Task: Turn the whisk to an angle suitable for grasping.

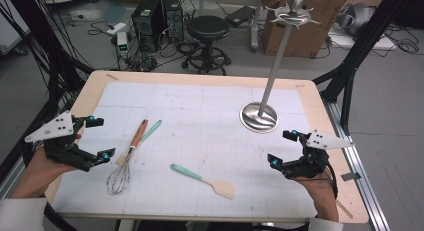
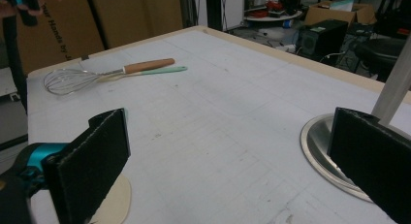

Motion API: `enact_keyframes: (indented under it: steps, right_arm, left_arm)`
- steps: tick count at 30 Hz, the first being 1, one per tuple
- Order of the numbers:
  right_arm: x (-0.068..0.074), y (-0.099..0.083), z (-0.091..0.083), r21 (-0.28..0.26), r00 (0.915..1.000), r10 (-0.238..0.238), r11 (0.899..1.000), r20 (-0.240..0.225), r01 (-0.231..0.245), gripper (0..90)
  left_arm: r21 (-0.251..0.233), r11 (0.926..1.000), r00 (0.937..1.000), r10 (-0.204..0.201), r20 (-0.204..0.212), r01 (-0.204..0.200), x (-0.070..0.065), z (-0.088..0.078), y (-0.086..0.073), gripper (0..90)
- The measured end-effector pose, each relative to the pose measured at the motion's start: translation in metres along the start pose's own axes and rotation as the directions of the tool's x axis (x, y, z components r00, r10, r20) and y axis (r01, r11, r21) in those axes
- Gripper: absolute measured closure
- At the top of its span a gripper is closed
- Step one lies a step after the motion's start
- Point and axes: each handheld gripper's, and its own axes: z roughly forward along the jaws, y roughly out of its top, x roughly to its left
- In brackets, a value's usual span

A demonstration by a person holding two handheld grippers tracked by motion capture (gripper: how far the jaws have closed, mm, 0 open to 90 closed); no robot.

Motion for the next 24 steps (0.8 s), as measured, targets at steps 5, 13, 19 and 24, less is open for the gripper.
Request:
enact_keyframes:
  steps: [5,13,19,24]
  right_arm:
    - [0.001,-0.001,0.000,0.007,1.0000,0.006,1.000,0.002,-0.006,0.2]
    - [0.002,-0.002,0.003,0.023,1.0000,0.004,1.000,-0.001,-0.004,0.2]
    - [0.000,-0.002,0.003,0.029,1.0000,0.005,1.000,-0.003,-0.005,0.2]
    - [0.000,-0.001,0.001,0.025,1.0000,0.008,1.000,0.001,-0.008,0.2]
  left_arm:
    - [0.053,0.9981,0.9990,0.030,0.033,-0.031,0.009,0.008,0.019,1.7]
    - [0.138,0.9865,0.9915,0.074,0.107,-0.089,0.018,0.023,0.044,13.2]
    - [0.213,0.9707,0.9834,0.076,0.165,-0.110,0.024,0.043,0.045,18.7]
    - [0.256,0.9576,0.9766,0.081,0.199,-0.132,0.028,0.059,0.038,26.2]
